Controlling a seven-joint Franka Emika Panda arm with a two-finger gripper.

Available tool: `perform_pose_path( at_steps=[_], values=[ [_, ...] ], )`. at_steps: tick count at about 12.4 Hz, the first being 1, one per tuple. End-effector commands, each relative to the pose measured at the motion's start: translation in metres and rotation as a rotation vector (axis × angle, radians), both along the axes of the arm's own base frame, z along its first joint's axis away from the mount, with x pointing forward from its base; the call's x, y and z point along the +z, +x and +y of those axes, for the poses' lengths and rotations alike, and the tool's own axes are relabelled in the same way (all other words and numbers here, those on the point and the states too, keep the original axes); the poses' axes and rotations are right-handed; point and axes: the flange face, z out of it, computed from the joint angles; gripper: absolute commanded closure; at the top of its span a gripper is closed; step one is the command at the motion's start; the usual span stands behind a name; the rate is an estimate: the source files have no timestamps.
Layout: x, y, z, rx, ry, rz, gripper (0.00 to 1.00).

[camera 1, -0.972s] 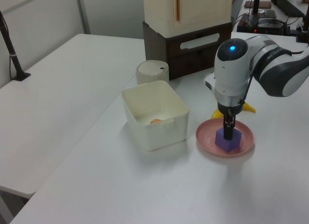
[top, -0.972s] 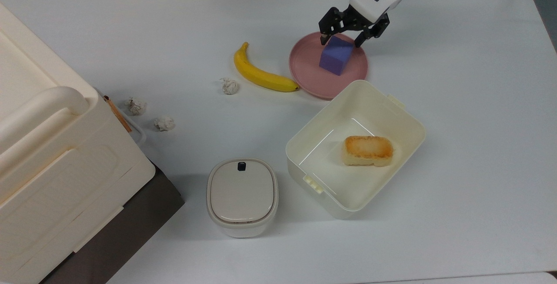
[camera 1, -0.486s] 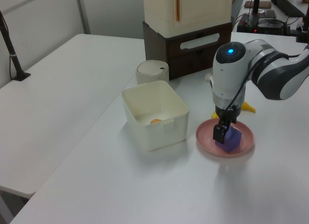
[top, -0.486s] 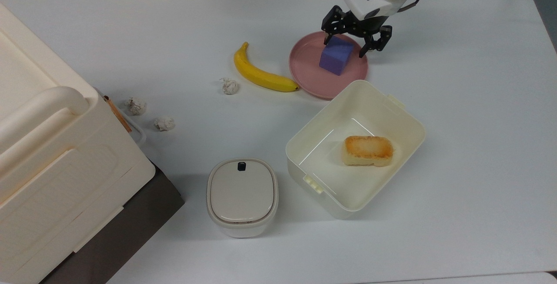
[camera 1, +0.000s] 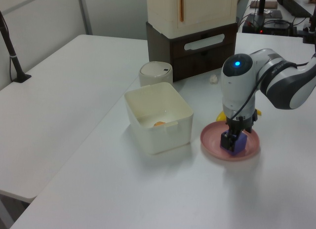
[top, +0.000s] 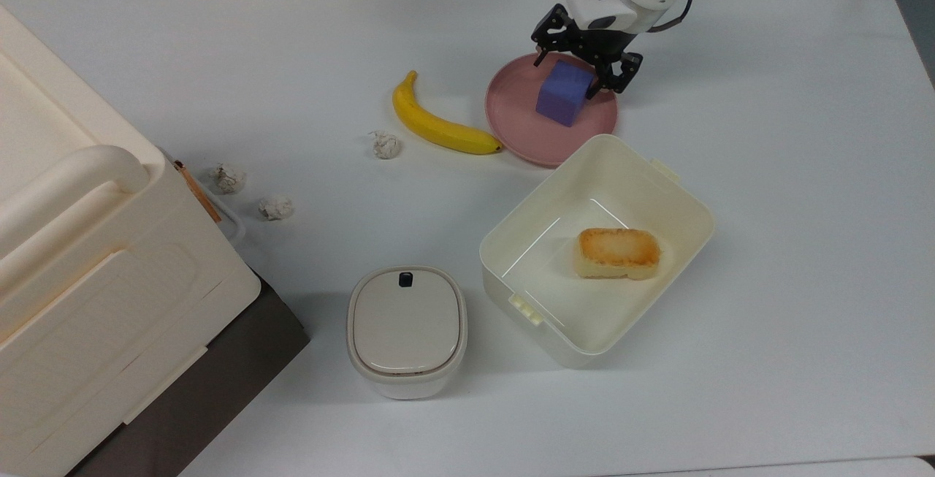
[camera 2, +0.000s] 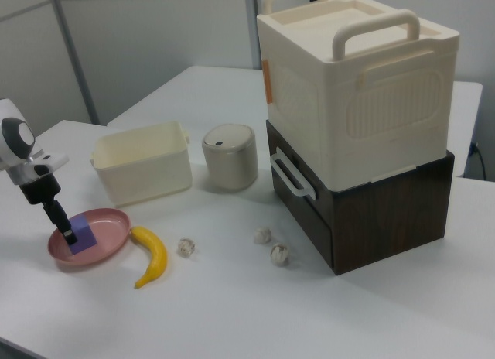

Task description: Put the cube on the table

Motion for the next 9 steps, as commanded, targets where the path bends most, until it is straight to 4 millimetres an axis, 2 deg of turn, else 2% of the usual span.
perform_pose_path(
  at_steps=[1, 2, 4, 5, 6, 7, 9],
  values=[
    [-0.012, -0.005, -0.002, -0.037, 0.005, 0.011, 0.1],
    [-0.013, -0.004, -0.003, -0.042, 0.005, 0.014, 0.2],
    [-0.01, 0.008, -0.015, -0.066, 0.014, 0.009, 0.74],
    [-0.006, 0.015, -0.019, -0.078, 0.022, -0.003, 0.9],
    [-0.003, 0.023, -0.026, -0.094, 0.027, -0.01, 0.91],
    [0.0, 0.027, -0.028, -0.101, 0.032, -0.017, 1.0],
    [0.007, 0.034, -0.032, -0.114, 0.039, -0.031, 1.0]
  ],
)
